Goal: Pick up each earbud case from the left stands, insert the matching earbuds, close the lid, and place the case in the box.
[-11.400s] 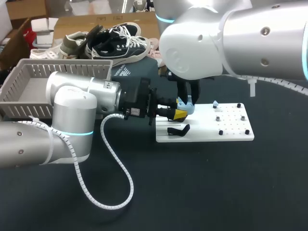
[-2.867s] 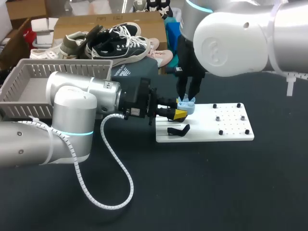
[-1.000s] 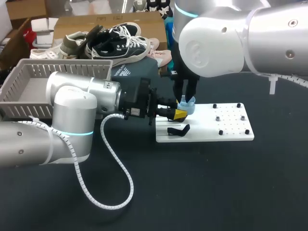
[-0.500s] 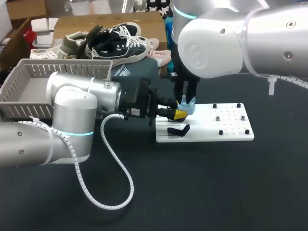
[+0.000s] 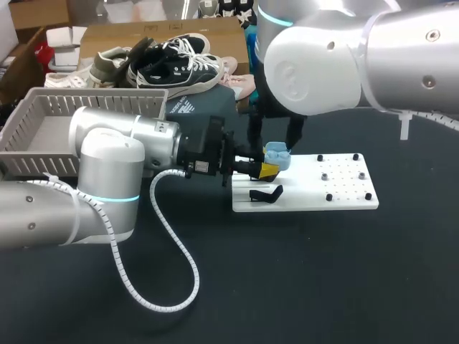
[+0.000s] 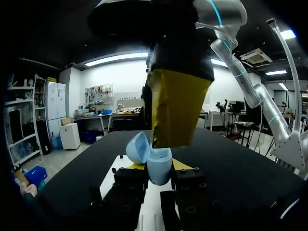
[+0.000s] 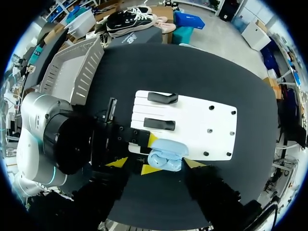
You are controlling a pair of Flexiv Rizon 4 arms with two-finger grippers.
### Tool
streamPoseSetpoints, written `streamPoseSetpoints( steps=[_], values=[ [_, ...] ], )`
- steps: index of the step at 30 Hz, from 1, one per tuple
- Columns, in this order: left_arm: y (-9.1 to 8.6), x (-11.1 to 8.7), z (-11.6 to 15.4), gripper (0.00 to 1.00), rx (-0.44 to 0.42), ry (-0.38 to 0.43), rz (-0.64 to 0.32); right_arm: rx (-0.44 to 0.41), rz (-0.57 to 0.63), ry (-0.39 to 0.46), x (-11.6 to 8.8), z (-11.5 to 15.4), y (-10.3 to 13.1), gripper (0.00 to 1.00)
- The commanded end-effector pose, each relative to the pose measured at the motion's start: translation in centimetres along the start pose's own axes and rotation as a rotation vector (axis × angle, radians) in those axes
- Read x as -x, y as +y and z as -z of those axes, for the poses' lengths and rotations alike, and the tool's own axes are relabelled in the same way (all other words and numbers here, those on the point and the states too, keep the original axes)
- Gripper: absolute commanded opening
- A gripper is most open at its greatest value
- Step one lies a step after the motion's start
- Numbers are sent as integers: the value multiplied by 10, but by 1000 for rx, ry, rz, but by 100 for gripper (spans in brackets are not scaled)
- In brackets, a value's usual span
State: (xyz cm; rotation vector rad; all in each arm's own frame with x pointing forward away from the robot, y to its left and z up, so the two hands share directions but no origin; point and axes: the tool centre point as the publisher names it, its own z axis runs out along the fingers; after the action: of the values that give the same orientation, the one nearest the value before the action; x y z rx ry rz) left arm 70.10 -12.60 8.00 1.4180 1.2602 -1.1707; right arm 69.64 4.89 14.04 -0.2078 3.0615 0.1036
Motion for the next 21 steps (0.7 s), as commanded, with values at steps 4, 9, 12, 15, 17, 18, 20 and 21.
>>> streamPoseSetpoints(
  steps=[4,9,12,15,17,18,20,21],
  values=[
    [0,0,0,0,2,0,-1,-5,-79,-58,3,17,-18,100],
    [0,0,0,0,2,0,-1,-48,-205,-87,18,17,-36,100],
    [0,0,0,0,2,0,-1,-67,-259,-95,25,14,-45,100],
    [0,0,0,0,2,0,-1,-68,-305,-98,33,12,-54,100],
    [0,0,0,0,2,0,-1,-63,-326,-93,36,11,-58,100],
    [0,0,0,0,2,0,-1,-67,-327,-91,36,9,-59,100],
    [0,0,0,0,2,0,-1,-77,-334,-84,37,5,-62,100],
    [0,0,0,0,2,0,-1,-85,-337,-81,37,2,-63,100]
  ],
)
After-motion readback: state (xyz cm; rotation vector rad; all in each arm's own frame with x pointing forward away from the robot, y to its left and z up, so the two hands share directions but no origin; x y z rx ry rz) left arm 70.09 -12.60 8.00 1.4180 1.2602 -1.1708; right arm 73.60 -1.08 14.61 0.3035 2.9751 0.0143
